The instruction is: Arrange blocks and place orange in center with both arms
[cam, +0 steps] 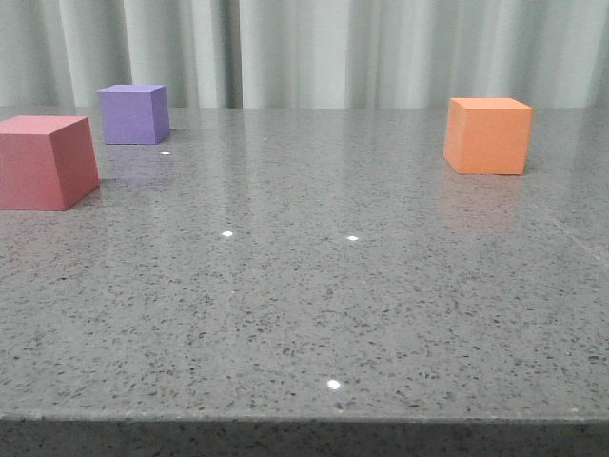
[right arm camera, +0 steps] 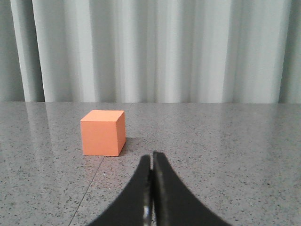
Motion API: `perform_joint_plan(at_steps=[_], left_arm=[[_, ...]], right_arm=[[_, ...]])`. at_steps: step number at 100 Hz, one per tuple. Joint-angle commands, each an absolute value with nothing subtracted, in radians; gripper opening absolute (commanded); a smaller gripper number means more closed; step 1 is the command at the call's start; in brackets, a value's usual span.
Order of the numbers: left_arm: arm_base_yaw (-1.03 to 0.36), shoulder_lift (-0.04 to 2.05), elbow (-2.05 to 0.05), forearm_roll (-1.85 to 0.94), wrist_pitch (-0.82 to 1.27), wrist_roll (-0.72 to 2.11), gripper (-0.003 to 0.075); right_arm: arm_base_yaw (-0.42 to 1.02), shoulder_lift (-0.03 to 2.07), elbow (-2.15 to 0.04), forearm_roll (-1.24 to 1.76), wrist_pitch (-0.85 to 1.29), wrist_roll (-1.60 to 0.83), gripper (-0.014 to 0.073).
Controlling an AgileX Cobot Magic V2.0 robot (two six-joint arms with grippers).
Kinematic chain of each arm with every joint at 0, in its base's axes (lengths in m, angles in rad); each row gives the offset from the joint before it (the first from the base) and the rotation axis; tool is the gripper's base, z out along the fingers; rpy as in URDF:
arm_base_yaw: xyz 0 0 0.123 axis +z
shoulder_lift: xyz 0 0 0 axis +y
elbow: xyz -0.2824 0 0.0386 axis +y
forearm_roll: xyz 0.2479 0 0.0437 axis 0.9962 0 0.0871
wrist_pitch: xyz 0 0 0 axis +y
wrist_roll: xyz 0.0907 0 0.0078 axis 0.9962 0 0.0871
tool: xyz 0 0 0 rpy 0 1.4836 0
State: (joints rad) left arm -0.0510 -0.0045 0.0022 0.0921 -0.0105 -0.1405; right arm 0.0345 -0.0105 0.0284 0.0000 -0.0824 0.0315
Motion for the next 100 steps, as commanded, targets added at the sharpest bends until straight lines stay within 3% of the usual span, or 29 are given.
perform_joint_plan(at_steps=[1,43,68,100], left_arm=[[-0.049,-0.036,0.046,0.092,-0.085,-0.142,-0.0019],[-0.049,-0.036,0.046,0.092,-0.085,-0.142,-0.0019],[-0.049,-0.036,0.046,0.092,-0.085,-0.142,-0.0019],[-0.049,-0.036,0.046,0.092,-0.085,-0.142,-0.0019]], right_arm=[[0.031,-0.032,0.010,0.000,-0.172,0.024,-0.0067],[0.031,-0.028,-0.027,0.019,-0.142,0.024,-0.0067],[0.031,0.072,-0.279,0.048,0.133,0.024,-0.0067],[0.031,0.390,-0.670,0.058,0.600,0.024,-0.0067]])
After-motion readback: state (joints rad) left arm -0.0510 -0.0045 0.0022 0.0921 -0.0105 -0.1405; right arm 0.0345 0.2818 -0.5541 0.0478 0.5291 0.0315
